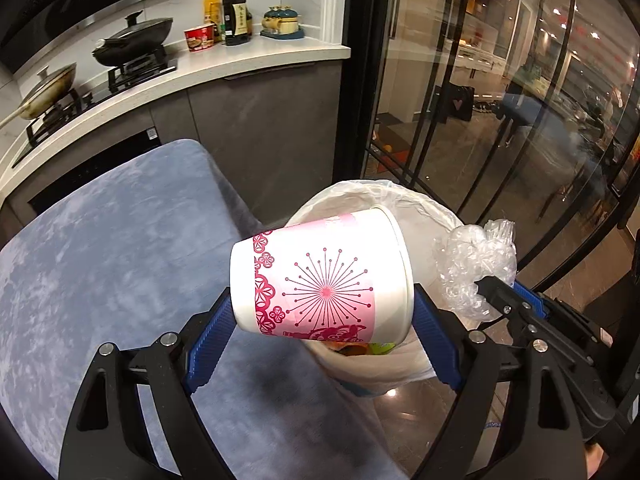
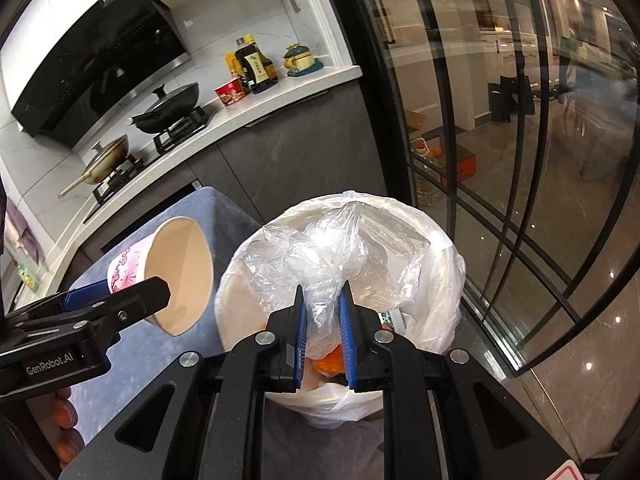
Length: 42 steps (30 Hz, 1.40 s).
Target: Collect trash
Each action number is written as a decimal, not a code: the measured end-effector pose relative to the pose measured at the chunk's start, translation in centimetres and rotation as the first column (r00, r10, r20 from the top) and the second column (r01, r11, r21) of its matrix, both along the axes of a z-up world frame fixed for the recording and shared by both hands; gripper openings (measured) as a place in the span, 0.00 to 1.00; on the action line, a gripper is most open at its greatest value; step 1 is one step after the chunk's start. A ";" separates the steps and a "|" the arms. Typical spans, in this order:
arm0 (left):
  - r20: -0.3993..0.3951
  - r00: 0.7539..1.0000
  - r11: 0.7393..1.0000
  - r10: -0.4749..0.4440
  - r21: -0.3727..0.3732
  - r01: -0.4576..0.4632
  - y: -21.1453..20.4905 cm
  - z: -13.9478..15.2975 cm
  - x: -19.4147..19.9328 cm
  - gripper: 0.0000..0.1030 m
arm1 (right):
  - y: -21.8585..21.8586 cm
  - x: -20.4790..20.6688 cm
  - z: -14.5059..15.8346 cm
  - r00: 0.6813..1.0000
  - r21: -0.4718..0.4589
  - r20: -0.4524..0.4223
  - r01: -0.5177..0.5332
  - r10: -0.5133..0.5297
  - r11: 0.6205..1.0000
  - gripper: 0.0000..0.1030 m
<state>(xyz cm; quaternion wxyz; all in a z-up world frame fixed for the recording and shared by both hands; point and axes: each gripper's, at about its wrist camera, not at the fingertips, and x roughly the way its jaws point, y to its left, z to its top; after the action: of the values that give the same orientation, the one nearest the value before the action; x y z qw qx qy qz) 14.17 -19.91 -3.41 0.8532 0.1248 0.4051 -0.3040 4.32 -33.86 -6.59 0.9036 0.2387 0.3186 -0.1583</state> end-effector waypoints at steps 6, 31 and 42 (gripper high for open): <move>-0.008 1.000 1.000 -0.010 0.010 0.010 -1.7 -0.7 0.7 0.78 | -1.2 0.7 -0.6 1.000 -0.002 -0.015 0.014 -0.014 1.000 0.16; -0.057 0.998 1.000 0.017 0.020 -0.016 -3.3 -2.0 2.7 0.83 | -2.5 2.2 -0.9 0.999 -0.025 -0.009 0.044 -0.045 0.999 0.41; -0.034 0.997 0.998 0.066 0.013 -0.066 -0.8 -1.2 2.7 0.83 | -1.5 1.7 -0.2 0.999 -0.040 0.006 0.042 -0.042 0.998 0.50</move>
<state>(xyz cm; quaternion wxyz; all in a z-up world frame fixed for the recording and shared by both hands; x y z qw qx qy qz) 16.89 -20.70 -4.61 0.8549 0.1111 0.4255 -0.2753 6.07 -35.33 -6.75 0.9055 0.2275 0.3081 -0.1829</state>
